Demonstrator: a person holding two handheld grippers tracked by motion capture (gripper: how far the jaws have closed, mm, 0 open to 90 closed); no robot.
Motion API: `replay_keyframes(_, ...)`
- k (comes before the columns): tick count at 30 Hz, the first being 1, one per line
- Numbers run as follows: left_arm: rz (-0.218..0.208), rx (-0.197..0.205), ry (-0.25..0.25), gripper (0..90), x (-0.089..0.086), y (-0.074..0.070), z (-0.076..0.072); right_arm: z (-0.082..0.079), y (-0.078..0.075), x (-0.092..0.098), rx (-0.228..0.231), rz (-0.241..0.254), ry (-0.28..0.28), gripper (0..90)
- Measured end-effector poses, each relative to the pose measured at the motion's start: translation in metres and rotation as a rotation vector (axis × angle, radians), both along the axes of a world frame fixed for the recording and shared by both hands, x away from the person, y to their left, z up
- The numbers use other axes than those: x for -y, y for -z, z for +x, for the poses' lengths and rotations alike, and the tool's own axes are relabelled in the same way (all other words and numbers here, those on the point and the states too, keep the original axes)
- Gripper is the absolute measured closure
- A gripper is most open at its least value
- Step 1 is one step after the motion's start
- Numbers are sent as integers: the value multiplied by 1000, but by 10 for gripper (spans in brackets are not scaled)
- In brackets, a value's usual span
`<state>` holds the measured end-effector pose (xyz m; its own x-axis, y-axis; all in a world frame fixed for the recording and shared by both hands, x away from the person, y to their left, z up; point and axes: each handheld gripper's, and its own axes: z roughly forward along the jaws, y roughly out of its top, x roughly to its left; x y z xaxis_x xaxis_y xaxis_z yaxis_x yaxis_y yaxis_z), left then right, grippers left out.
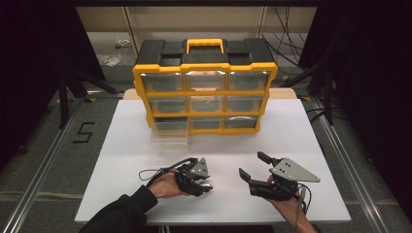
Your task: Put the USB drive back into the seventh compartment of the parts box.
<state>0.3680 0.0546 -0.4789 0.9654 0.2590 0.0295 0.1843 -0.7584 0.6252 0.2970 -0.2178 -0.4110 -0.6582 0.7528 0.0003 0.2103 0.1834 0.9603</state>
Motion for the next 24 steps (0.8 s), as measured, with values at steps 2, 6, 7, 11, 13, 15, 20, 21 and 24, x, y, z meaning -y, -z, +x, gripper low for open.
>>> replay_keyframes(2, 16, 13, 2, 582, 0, 1, -1, 0, 0, 0, 2, 1, -1, 206)
replay_keyframes(6, 16, 2, 12, 654, 1, 1, -2, 0, 0, 0, 0, 1, -2, 207)
replay_keyframes(7, 15, -11, 12, 674, 1, 1, -1, 0, 0, 0, -1, 0, -1, 207)
replay_keyframes(11, 12, -26, 18, 732, 1, 1, -1, 0, 0, 0, 1, 1, -3, 207)
replay_keyframes(13, 13, -33, 19, 752, 1, 1, -1, 0, 0, -1, -1, 0, -3, 207)
replay_keyframes(15, 13, -27, 29, 771, 1, 1, -1, 0, 0, -1, -1, 0, -3, 207)
replay_keyframes(20, 12, -16, 37, 780, 1, 1, -2, 0, 0, 0, 0, 1, -3, 208)
replay_keyframes(21, 11, -8, 36, 781, 1, 1, -2, 0, 0, 0, 0, 1, -3, 208)
replay_keyframes(24, -5, 7, 24, 783, -1, -2, -2, 0, 0, 0, -2, 2, -3, 208)
